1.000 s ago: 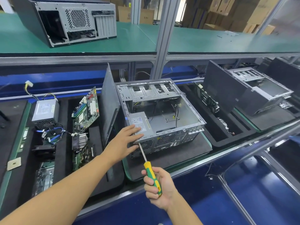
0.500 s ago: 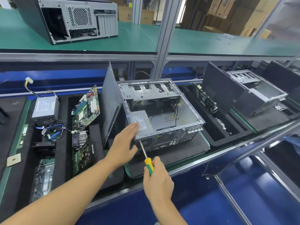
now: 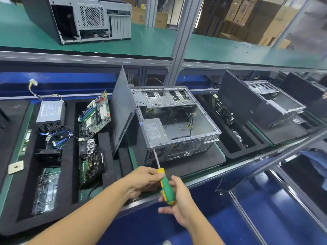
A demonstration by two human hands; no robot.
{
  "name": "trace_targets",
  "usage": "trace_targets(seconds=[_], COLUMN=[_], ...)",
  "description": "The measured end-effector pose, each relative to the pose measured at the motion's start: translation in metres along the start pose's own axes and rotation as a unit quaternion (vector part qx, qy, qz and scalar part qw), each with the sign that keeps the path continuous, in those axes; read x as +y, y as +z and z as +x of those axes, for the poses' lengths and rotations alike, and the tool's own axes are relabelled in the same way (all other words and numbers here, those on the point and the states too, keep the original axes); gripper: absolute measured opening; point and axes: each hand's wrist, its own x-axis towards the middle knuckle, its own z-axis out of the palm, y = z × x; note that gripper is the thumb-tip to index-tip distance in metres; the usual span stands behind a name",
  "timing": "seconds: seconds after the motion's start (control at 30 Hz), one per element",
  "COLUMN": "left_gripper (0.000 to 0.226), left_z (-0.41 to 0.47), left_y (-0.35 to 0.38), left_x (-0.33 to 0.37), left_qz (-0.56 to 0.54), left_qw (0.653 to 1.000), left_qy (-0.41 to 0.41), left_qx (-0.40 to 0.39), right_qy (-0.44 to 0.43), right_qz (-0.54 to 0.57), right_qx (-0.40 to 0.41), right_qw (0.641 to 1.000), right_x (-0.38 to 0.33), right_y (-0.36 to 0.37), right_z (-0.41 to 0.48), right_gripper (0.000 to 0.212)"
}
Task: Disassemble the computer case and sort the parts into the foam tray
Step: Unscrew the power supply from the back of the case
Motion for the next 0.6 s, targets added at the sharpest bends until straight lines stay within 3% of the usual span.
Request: trace_targets(seconds=[0.07, 0.13, 0.23, 0.33, 0.4, 0.47, 0.6], left_gripper=[0.021, 0.028, 0.028, 0.03, 0.03, 0.03, 0.034], left_z=[-0.001, -0.004, -0.004, -0.002, 0.002, 0.004, -0.002], left_y=[-0.001, 0.0, 0.005, 0.017, 0.022, 0.023, 0.015], left_x=[0.003, 0.006, 0.004, 0.001, 0.0, 0.001, -0.002], left_qz=[-0.048, -0.082, -0.094, -0.085, -0.115, -0.138, -0.216], left_qw=[0.998, 0.996, 0.994, 0.996, 0.991, 0.987, 0.974], left_qy=[0.006, 0.006, 0.014, 0.001, 0.007, 0.013, 0.02], left_qx=[-0.026, -0.04, -0.048, 0.002, 0.063, 0.087, 0.069], right_qy=[0.063, 0.066, 0.005, -0.119, -0.151, -0.127, -0.002], right_qz=[0.059, 0.083, 0.083, -0.064, -0.126, -0.094, 0.075], right_qx=[-0.083, -0.096, -0.024, 0.063, 0.089, 0.084, -0.013], right_qw=[0.993, 0.99, 0.996, 0.989, 0.976, 0.984, 0.997], right_x=[0.009, 0.015, 0.019, 0.027, 0.026, 0.023, 0.019], right_y=[-0.008, -0.007, 0.003, 0.008, 0.009, 0.008, 0.003], right_z=[-0.004, -0.006, -0.006, -0.005, -0.008, -0.012, -0.016], right_gripper=[0.056, 0.057, 0.037, 0.033, 0.036, 0.036, 0.053])
